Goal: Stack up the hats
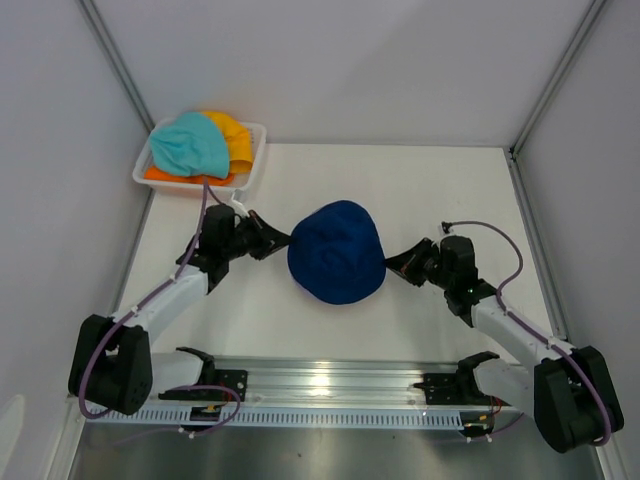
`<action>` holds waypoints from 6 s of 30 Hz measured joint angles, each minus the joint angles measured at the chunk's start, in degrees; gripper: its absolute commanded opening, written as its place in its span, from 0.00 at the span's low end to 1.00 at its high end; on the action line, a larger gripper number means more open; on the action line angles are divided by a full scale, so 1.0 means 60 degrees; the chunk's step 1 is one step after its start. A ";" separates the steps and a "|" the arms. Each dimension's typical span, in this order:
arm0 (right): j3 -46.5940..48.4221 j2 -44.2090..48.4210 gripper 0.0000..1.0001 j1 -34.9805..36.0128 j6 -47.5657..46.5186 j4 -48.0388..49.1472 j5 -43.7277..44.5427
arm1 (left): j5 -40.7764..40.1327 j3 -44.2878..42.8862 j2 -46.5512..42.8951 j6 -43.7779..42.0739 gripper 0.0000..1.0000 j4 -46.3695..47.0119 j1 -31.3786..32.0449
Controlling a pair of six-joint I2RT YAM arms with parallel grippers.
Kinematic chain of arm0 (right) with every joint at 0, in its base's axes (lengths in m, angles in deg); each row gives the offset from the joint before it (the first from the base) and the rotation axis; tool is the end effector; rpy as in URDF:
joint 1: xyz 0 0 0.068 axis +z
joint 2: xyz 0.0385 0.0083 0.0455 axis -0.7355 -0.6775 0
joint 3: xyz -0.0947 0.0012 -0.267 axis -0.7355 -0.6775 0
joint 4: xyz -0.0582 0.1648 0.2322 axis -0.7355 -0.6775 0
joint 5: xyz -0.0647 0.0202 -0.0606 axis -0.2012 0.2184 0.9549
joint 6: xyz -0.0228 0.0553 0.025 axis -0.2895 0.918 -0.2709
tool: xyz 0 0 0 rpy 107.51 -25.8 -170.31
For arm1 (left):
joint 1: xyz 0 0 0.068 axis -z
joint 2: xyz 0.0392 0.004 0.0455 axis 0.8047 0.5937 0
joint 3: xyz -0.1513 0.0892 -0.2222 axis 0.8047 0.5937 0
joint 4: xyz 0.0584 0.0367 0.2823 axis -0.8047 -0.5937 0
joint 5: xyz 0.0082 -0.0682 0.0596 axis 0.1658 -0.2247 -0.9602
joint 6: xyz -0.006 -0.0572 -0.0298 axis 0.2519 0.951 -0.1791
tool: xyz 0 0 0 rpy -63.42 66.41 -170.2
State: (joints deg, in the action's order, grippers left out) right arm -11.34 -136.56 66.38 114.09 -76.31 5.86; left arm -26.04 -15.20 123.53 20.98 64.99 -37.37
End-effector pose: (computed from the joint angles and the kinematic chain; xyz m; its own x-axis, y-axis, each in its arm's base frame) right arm 0.2329 0.0972 0.1854 -0.7136 0.6076 -0.3487 0.0617 0.5503 0.8327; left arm 0.2799 -0.1028 0.2226 -0.7455 -0.5611 -0.3597 -0.0111 0.5501 -0.8350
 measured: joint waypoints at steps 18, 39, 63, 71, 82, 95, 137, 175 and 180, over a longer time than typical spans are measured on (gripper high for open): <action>0.0317 -0.1249 0.00 0.0131 -0.0612 0.0557 -0.0033 | -0.0714 -0.0051 0.0841 -0.0160 0.01 -0.0324 0.0401; 0.3898 -0.0390 0.79 0.0219 -0.3399 -0.4098 0.1279 | -0.2102 -0.2302 -0.0568 -0.2433 0.70 -0.3406 0.0339; 0.6907 -0.5486 0.65 0.0204 -0.4652 -0.2619 -0.0601 | -0.1574 -0.4288 0.2386 -0.3442 0.37 -0.2929 0.1173; 0.6969 -0.6047 0.62 0.0346 -0.4761 -0.2634 -0.0699 | -0.1971 -0.4397 0.3359 -0.3475 0.33 -0.3289 0.1362; 0.8032 -0.6262 0.75 -0.0430 -0.5439 -0.3606 -0.0444 | -0.2692 -0.5883 0.3453 -0.3869 0.67 -0.4739 0.0856; 0.9581 -0.4962 0.97 -0.1832 -0.6608 -0.4014 0.0361 | -0.3319 -0.8965 0.3610 -0.3581 0.91 -0.4360 -0.3395; 0.9810 -0.4645 1.00 -0.1880 -0.5359 -0.3173 -0.0732 | -0.2900 -1.3562 0.5329 -0.5096 0.01 -0.6710 -0.4674; 0.3271 0.2084 1.00 -0.1880 -0.2186 -0.2871 -0.1840 | -0.4091 -1.1602 0.2881 -0.7482 0.01 -1.0622 0.5442; 0.2856 0.1847 1.00 -0.1832 -0.1953 -0.2703 -0.1974 | -0.5399 -1.1304 0.2623 -0.7479 0.02 -1.0553 0.5512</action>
State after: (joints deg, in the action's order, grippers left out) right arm 5.79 -125.48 55.39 102.37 -92.53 -5.99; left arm -58.43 -83.03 139.26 -23.89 1.67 -4.30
